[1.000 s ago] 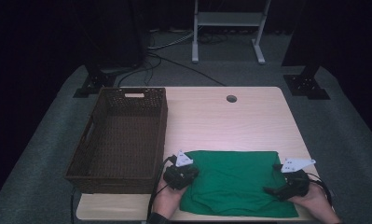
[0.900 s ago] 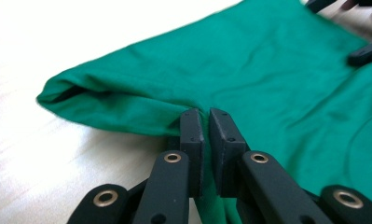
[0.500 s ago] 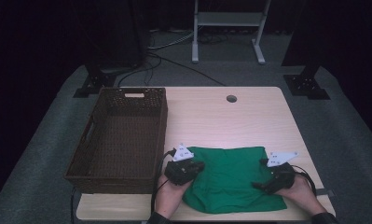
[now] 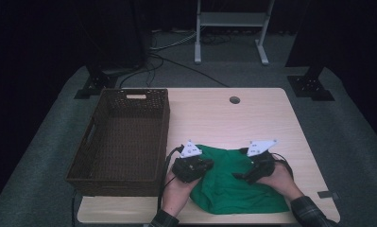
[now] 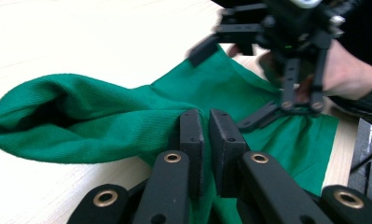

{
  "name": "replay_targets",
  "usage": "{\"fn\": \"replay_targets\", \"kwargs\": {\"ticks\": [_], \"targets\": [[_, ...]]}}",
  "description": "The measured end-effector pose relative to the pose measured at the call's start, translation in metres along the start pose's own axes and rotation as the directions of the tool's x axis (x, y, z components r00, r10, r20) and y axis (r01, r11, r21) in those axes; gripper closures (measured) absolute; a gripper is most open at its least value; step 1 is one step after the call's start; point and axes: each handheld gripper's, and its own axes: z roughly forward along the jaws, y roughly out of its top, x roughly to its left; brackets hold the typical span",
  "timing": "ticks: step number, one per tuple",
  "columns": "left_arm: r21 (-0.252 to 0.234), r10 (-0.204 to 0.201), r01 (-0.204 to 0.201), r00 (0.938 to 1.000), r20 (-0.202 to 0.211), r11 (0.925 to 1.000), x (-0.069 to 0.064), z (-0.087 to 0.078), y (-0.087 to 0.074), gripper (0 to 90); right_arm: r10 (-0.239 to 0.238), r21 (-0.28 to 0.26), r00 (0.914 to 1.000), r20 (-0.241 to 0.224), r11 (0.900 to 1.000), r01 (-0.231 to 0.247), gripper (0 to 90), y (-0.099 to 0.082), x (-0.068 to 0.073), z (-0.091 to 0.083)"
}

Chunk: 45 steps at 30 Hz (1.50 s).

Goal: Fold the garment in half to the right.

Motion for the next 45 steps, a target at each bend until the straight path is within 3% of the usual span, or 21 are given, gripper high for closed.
{"fn": "replay_targets", "kwargs": {"ticks": [7, 10, 13, 18, 21, 24, 30, 33, 36, 38, 45], "targets": [[0.002, -0.001, 0.001, 1.0, 0.002, 1.0, 0.001, 0.001, 0.001, 84.7, 0.007, 0.008, 0.9982, -0.06, 0.9999, -0.007, 0.0, 0.023, -0.007, 0.041], [0.0, 0.005, -0.005, 1.0, 0.005, 1.0, 0.001, 0.001, 0.003, 84.7, 0.007, 0.045, 0.9976, -0.07, 0.999, -0.004, 0.0, 0.024, -0.007, 0.056], [0.0, 0.006, -0.006, 0.9999, 0.008, 1.0, 0.001, 0.003, 0.004, 84.7, 0.017, 0.066, 0.9964, -0.083, 0.9978, -0.011, 0.0, 0.023, -0.009, 0.064], [0.004, 0.015, -0.015, 0.9998, 0.009, 0.9999, -0.002, 0.006, 0.006, 84.8, -0.018, 0.085, 0.9981, -0.058, 0.9961, 0.023, 0.0, 0.023, -0.006, 0.066], [0.003, 0.014, -0.014, 0.9999, 0.008, 0.9999, -0.002, 0.005, 0.006, 84.7, 0.005, 0.076, 0.9991, -0.041, 0.9971, -0.002, 0.0, 0.02, -0.008, 0.058], [0.002, 0.011, -0.011, 0.9999, 0.006, 0.9999, -0.001, 0.004, 0.006, 84.7, 0.007, 0.054, 0.9997, -0.022, 0.9985, -0.006, 0.0, 0.011, -0.009, 0.036], [0.004, 0.012, -0.012, 0.9999, 0.004, 0.9999, -0.001, 0.005, 0.005, 84.7, 0.014, 0.064, 0.9995, 0.028, 0.9978, -0.016, 0.0, -0.023, -0.008, -0.015], [0.006, 0.011, -0.011, 0.9999, 0.003, 0.9999, -0.002, 0.005, 0.004, 84.7, 0.025, 0.074, 0.9977, 0.062, 0.9968, -0.03, 0.0, -0.042, -0.007, -0.031], [0.006, 0.008, -0.008, 1.0, 0.002, 0.9999, -0.001, 0.006, 0.004, 84.7, 0.044, 0.104, 0.9965, 0.072, 0.9933, -0.051, 0.0, -0.057, -0.009, -0.032], [0.005, 0.01, -0.01, 1.0, 0.002, 0.9999, -0.002, 0.005, 0.004, 84.7, 0.056, 0.077, 0.997, 0.053, 0.9952, -0.06, 0.0, -0.062, -0.011, -0.032], [0.0, 0.018, -0.018, 0.9998, 0.005, 0.9998, -0.003, 0.002, 0.007, 84.7, 0.035, 0.07, 0.999, 0.026, 0.9968, -0.037, 0.0, -0.055, -0.013, -0.022]]}}
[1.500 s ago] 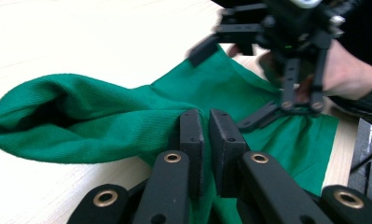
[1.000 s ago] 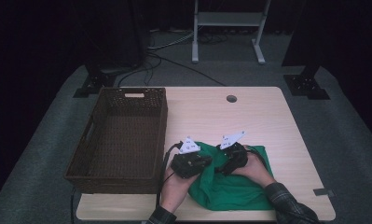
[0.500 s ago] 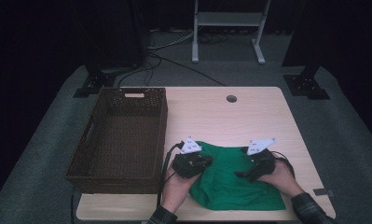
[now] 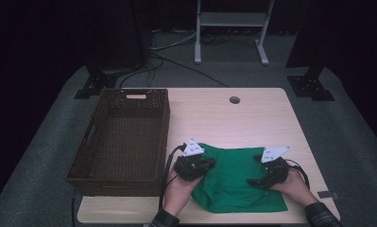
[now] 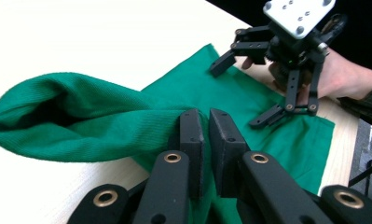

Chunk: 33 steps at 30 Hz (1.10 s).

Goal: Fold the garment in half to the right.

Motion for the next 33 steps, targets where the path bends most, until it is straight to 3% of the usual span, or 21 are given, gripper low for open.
{"fn": "replay_targets", "kwargs": {"ticks": [8, 19, 22, 27, 33], "targets": [[-0.013, 0.029, -0.029, 0.9996, 0.008, 0.9995, -0.001, -0.001, 0.014, 84.7, -0.024, -0.001, 0.9994, -0.025, 0.9997, 0.024, 0.0, 0.017, 0.008, 0.018], [0.024, 0.057, -0.059, 0.9967, 0.058, 0.998, -0.004, 0.014, 0.019, 84.6, -0.025, -0.002, 0.9993, -0.027, 0.9997, 0.025, 0.0, 0.038, 0.027, 0.039], [0.025, 0.057, -0.058, 0.9958, 0.072, 0.998, -0.005, 0.02, 0.019, 84.5, -0.008, -0.021, 0.9998, -0.016, 0.9998, 0.008, 0.0, 0.038, 0.027, 0.034], [0.026, 0.054, -0.057, 0.9932, 0.103, 0.998, -0.006, 0.034, 0.02, 84.5, 0.011, -0.073, 0.9997, -0.023, 0.9973, -0.013, 0.0, 0.029, 0.023, 0.003], [0.041, 0.057, -0.063, 0.9887, 0.139, 0.9972, -0.01, 0.055, 0.02, 84.4, 0.027, -0.049, 0.9991, -0.032, 0.9984, -0.028, 0.0, 0.004, 0.025, -0.01]]}}
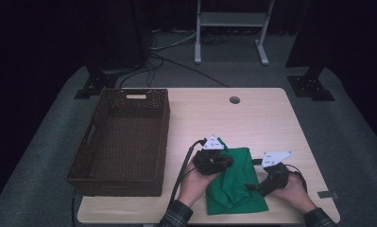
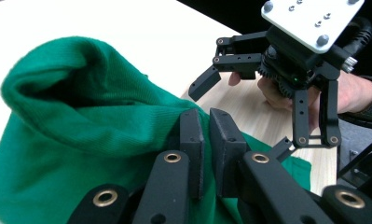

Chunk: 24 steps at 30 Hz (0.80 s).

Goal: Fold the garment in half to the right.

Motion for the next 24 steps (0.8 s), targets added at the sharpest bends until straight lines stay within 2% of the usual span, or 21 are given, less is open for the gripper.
{"fn": "replay_targets", "kwargs": {"ticks": [5, 9, 14, 17, 24], "targets": [[0.008, 0.0, 0.0, 0.9998, 0.021, 1.0, 0.001, 0.019, -0.003, 84.4, -0.007, -0.008, 0.9999, -0.009, 0.9999, 0.007, 0.0, 0.001, -0.003, 0.002], [0.005, -0.002, 0.002, 0.9992, 0.041, 1.0, 0.004, 0.034, -0.007, 84.4, -0.018, 0.022, 0.9998, -0.004, 0.9996, 0.018, 0.0, 0.001, -0.005, 0.006], [0.016, -0.01, 0.009, 0.999, 0.044, 0.9998, 0.007, 0.051, -0.013, 84.4, -0.035, 0.056, 0.9994, 0.003, 0.9978, 0.034, 0.0, -0.002, -0.005, 0.01], [0.015, -0.027, 0.026, 0.9985, 0.047, 0.9996, 0.01, 0.058, -0.016, 84.4, -0.049, 0.053, 0.9988, -0.002, 0.9974, 0.049, 0.0, -0.002, -0.005, 0.011], [0.043, -0.033, 0.031, 0.9983, 0.048, 0.9986, 0.013, 0.074, -0.024, 84.3, -0.05, 0.048, 0.9987, -0.005, 0.9976, 0.05, 0.0, -0.002, -0.006, 0.011]]}}
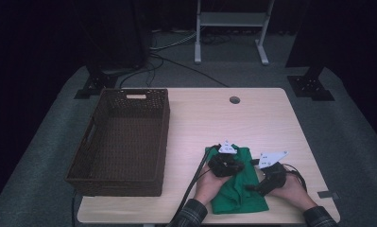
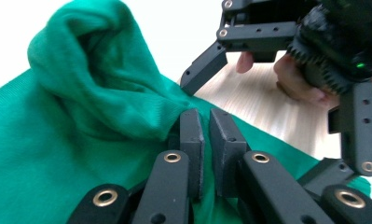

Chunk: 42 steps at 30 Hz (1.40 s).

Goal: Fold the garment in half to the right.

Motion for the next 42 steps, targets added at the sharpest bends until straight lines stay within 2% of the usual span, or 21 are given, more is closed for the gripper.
{"fn": "replay_targets", "kwargs": {"ticks": [6, 9, 13, 18, 22, 27, 30, 33, 35, 37, 38, 42], "targets": [[0.038, -0.003, 0.003, 1.0, -0.007, 0.9993, 0.0, 0.009, -0.001, 84.3, 0.0, 0.001, 1.0, 0.0, 1.0, 0.0, 0.0, 0.0, 0.0, 0.001], [0.041, -0.012, 0.012, 0.9999, -0.001, 0.9991, 0.002, 0.008, -0.001, 84.0, 0.0, 0.001, 1.0, -0.001, 1.0, 0.0, 0.0, 0.001, 0.001, 0.001], [0.021, -0.01, 0.01, 0.9999, 0.011, 0.9997, 0.0, 0.004, 0.0, 73.2, -0.001, 0.001, 1.0, 0.0, 1.0, 0.001, 0.0, 0.001, 0.0, 0.001], [-0.027, 0.007, -0.006, 0.9999, 0.011, 0.9996, -0.006, -0.011, 0.008, 65.8, -0.001, 0.001, 1.0, 0.0, 1.0, 0.001, 0.0, 0.001, 0.0, 0.001], [-0.056, 0.021, -0.021, 0.9998, 0.0, 0.9982, -0.005, -0.025, 0.013, 61.8, 0.001, 0.001, 1.0, 0.0, 1.0, -0.001, 0.0, 0.001, 0.0, 0.001], [-0.079, 0.034, -0.039, 0.9977, -0.058, 0.9961, 0.001, -0.043, 0.017, 50.3, 0.002, 0.001, 1.0, 0.0, 1.0, -0.002, 0.0, 0.001, 0.001, 0.001], [-0.073, 0.043, -0.05, 0.9942, -0.099, 0.9961, 0.006, -0.052, 0.02, 44.4, 0.001, 0.001, 1.0, 0.0, 1.0, -0.001, 0.0, 0.001, 0.001, 0.001], [-0.073, 0.041, -0.052, 0.9877, -0.151, 0.996, 0.013, -0.061, 0.024, 37.2, 0.0, 0.0, 1.0, 0.001, 1.0, 0.0, 0.0, 0.001, 0.0, 0.001], [-0.064, 0.019, -0.031, 0.9844, -0.175, 0.9975, 0.018, -0.065, 0.026, 28.1, -0.002, -0.001, 1.0, 0.002, 1.0, 0.002, 0.0, 0.001, 0.0, 0.001], [-0.045, 0.015, -0.025, 0.9772, -0.212, 0.9987, 0.023, -0.067, 0.028, 18.5, -0.001, 0.0, 1.0, 0.0, 1.0, 0.001, 0.0, 0.001, 0.0, 0.001], [-0.044, 0.022, -0.033, 0.9716, -0.235, 0.9985, 0.026, -0.068, 0.029, 17.4, -0.001, 0.0, 1.0, 0.0, 1.0, 0.001, 0.0, 0.001, 0.0, 0.001], [-0.015, 0.003, -0.008, 0.9559, -0.294, 0.9999, 0.035, -0.07, 0.03, 6.8, 0.0, 0.0, 1.0, 0.001, 1.0, 0.0, 0.0, 0.001, 0.0, 0.001]]}}
